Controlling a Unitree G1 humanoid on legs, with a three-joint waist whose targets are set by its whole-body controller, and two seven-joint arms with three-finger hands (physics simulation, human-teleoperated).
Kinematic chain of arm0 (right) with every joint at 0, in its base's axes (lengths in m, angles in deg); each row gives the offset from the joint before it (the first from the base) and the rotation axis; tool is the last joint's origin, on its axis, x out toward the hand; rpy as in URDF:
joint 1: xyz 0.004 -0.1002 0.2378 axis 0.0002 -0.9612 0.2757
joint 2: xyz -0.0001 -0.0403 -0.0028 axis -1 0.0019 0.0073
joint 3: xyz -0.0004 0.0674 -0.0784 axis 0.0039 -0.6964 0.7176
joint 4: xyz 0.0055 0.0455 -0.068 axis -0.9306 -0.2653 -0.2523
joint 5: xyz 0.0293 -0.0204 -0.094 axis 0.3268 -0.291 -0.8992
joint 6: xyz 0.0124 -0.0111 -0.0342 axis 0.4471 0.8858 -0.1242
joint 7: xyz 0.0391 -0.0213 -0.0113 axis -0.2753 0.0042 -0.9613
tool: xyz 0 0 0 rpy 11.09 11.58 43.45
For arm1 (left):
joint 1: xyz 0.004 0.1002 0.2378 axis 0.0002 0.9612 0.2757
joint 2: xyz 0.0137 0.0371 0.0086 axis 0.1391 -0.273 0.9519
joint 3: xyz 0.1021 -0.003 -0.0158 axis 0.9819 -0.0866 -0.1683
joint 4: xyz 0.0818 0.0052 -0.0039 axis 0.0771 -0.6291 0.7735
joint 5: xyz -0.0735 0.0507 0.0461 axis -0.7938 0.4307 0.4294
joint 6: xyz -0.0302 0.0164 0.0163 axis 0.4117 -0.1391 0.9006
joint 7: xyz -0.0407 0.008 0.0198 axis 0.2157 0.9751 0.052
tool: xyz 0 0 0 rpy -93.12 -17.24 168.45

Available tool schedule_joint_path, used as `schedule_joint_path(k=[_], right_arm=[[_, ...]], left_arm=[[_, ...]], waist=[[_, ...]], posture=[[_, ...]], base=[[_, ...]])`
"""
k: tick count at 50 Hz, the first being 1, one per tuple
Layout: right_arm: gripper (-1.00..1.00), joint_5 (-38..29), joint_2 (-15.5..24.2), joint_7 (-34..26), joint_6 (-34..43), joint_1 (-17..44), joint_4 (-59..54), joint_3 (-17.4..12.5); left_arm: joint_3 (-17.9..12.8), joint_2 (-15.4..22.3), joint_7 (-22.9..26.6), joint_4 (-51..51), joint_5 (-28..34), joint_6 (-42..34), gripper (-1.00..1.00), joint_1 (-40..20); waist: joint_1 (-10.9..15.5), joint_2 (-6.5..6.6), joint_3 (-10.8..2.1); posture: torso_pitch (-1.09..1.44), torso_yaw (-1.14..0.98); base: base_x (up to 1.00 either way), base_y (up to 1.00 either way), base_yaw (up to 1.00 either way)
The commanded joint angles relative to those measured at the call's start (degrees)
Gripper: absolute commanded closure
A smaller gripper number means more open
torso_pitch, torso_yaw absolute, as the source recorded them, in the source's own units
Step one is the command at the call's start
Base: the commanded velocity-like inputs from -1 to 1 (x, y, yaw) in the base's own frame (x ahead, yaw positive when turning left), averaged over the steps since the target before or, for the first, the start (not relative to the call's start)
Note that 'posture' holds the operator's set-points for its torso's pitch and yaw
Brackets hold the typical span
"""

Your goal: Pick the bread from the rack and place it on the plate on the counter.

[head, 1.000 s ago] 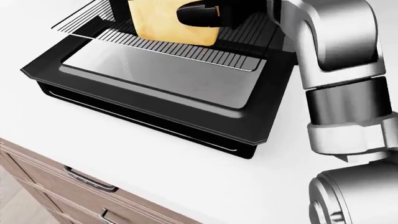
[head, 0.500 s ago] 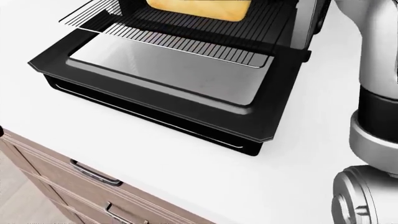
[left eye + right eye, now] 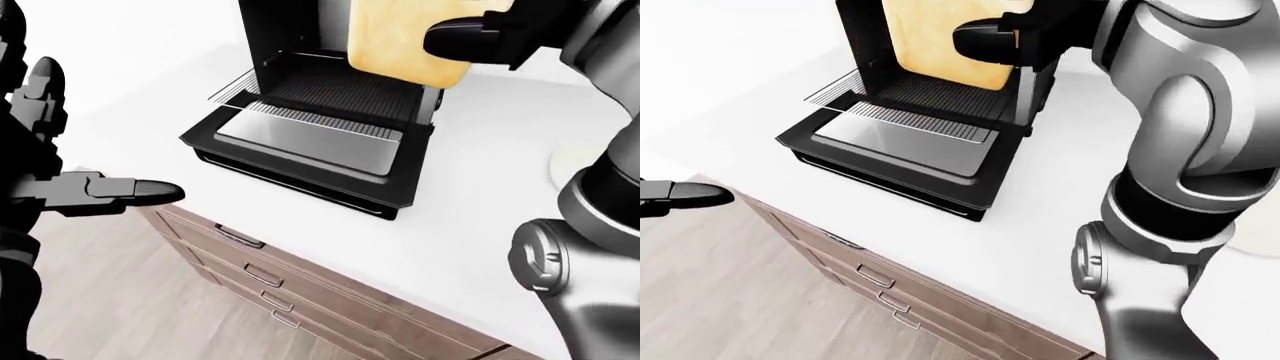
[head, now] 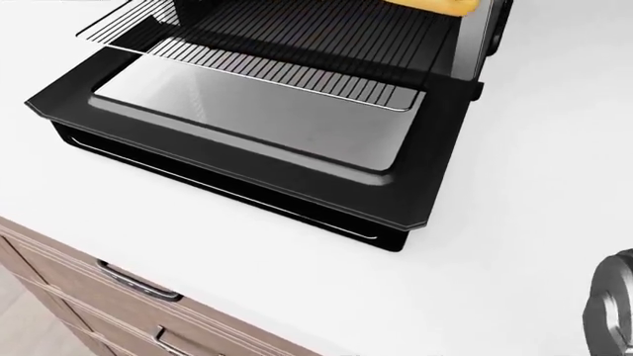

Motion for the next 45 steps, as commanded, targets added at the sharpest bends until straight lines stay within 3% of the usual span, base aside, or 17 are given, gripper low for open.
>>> schedule_joint_path(k=[1, 6, 12, 22, 29, 37, 45], right_arm=[[1.0, 0.4, 0.4, 0.5, -1.4, 1.8, 0.6, -0.4], [1.0, 3.1, 4.5, 0.8, 3.8, 1.5, 5.3, -3.2], [1.0, 4.9, 6.9, 2.5, 4.0, 0.4, 5.7, -4.4], [1.0, 3.4, 10.1, 5.7, -2.3, -0.4, -1.9, -3.9], [1.0, 2.6, 13.4, 5.0, -2.4, -0.6, -3.2, -4.4], [1.0, 4.1, 17.3, 5.1, -0.1, -2.4, -1.2, -7.3], [1.0, -1.8, 17.5, 7.5, -8.8, -8.3, -6.4, -4.9]], left_arm=[[-0.6, 0.9, -0.3, 0.7, 0.3, 1.5, -1.0, -1.1], [-2.1, 0.6, 0.3, 2.9, -0.3, 0.3, -1.0, 0.0], [-2.3, 0.3, 0.4, 3.0, -0.1, 1.0, -1.0, 0.9], [-1.4, -0.1, 0.2, 1.5, 0.6, 2.8, -1.0, 1.1], [-1.9, 0.2, 0.3, 1.8, 0.4, 2.2, -1.0, 0.7], [-2.2, 0.2, 0.3, 2.0, 0.3, 2.2, -1.0, 1.1], [-2.2, -0.2, 0.3, 1.8, 0.6, 3.2, -1.0, 2.0]], waist=[[-0.1, 0.01, -1.22], [-1.1, -0.31, -0.94], [-2.6, -0.44, -0.53], [-5.6, -0.6, -0.3], [-8.1, -0.75, -0.01], [-11.7, -0.91, 0.5], [-17.7, -0.88, 0.86]], posture=[[0.0, 0.22], [0.0, 0.19], [0.0, 0.16], [0.0, 0.11], [0.0, 0.08], [0.0, 0.04], [0.0, 0.0]], base=[[0.0, 0.0, 0.0], [0.0, 0.0, 0.0], [0.0, 0.0, 0.0], [0.0, 0.0, 0.0], [0.0, 0.0, 0.0], [0.0, 0.0, 0.0], [0.0, 0.0, 0.0]])
